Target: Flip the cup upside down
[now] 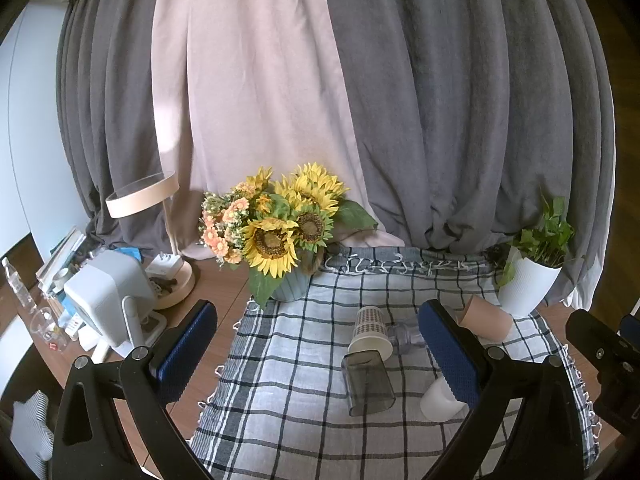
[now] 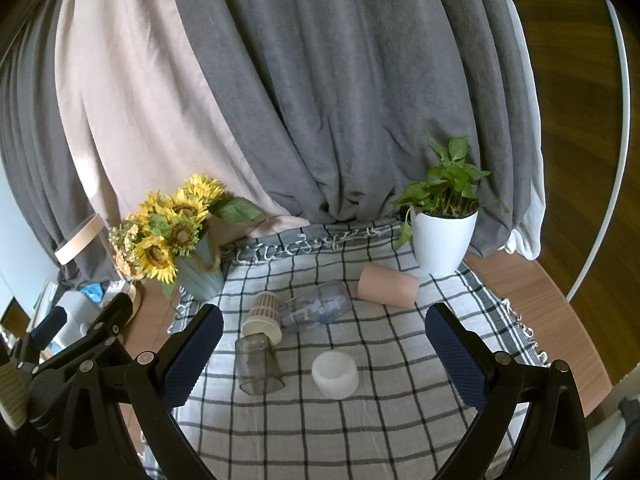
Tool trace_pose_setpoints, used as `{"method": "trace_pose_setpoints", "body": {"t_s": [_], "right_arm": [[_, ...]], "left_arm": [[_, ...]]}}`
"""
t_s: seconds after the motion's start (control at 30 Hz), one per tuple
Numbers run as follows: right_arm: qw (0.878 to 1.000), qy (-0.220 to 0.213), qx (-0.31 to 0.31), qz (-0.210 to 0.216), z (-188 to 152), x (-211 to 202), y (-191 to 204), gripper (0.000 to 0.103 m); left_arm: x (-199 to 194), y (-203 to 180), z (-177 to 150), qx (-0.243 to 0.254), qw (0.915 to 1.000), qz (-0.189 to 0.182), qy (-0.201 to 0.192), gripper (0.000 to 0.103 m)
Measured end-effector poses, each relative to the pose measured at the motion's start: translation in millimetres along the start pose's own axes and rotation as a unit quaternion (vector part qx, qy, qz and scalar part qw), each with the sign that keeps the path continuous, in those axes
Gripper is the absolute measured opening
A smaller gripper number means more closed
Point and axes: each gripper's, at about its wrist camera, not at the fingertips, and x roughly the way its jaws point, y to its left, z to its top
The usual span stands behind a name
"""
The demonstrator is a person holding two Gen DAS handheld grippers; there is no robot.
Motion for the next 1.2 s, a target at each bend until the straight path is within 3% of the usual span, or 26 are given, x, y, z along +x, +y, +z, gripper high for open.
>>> {"method": "trace_pose_setpoints", "body": {"t_s": [1.2], "right_arm": [[1.000,0.005,0.004,-0.002,-1.2,11.5,-4.6,0.102]], "left_arm": [[14.3,-6.5,1.4,0.011,0.9999,-0.008,0.000,0.103]]}}
